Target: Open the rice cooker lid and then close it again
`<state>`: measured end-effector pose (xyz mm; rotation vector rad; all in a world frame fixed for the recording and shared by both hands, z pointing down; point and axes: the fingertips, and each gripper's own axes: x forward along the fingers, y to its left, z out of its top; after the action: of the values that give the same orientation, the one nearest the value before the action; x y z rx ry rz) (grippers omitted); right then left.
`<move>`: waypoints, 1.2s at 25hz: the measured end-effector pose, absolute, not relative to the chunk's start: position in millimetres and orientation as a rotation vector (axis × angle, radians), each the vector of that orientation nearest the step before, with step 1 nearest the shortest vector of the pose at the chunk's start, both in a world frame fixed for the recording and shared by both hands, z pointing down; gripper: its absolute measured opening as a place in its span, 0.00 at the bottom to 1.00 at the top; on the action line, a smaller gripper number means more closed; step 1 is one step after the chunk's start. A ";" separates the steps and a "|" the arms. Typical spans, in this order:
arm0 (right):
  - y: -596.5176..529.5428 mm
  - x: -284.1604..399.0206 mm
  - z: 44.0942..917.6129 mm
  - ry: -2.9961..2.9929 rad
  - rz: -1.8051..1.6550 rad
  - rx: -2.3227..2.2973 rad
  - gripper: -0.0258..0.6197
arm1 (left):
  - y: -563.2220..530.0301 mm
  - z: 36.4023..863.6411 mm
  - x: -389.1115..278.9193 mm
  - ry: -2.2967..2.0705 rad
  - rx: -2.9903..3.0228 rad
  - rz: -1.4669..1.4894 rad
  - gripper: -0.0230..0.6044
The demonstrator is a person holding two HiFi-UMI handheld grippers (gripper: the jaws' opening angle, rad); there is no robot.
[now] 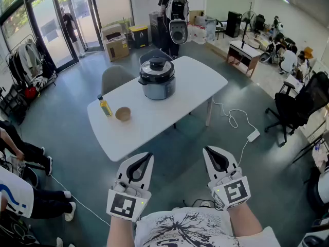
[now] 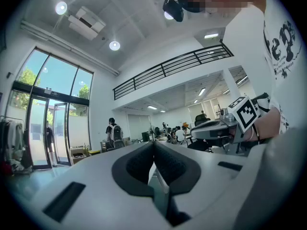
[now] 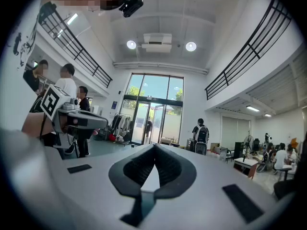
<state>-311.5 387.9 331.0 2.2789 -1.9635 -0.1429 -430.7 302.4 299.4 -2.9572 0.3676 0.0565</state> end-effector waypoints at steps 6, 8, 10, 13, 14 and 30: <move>375.6 -314.8 332.3 -1.953 -0.130 2.285 0.06 | 289.9 298.3 -432.6 0.351 -2.962 0.062 0.06; 372.7 -312.8 332.6 -1.943 -0.126 2.287 0.06 | 286.8 298.0 -430.7 0.346 -2.965 0.069 0.06; 369.8 -310.8 333.5 -1.935 -0.120 2.283 0.06 | 283.9 299.1 -428.4 0.342 -2.969 0.070 0.06; 364.0 -309.5 337.9 -1.940 -0.105 2.277 0.06 | 278.3 303.8 -425.8 0.340 -2.978 0.072 0.06; 361.8 -309.1 339.6 -1.944 -0.100 2.280 0.06 | 276.3 305.8 -425.4 0.343 -2.983 0.072 0.06; 268.4 -190.9 352.5 -2.151 -0.105 2.189 0.93 | 207.4 329.6 -326.3 0.551 -2.954 0.028 0.06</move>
<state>-190.9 268.4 352.5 2.1891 -2.1511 -0.1048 -326.3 207.4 329.6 -2.9542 0.5514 0.0276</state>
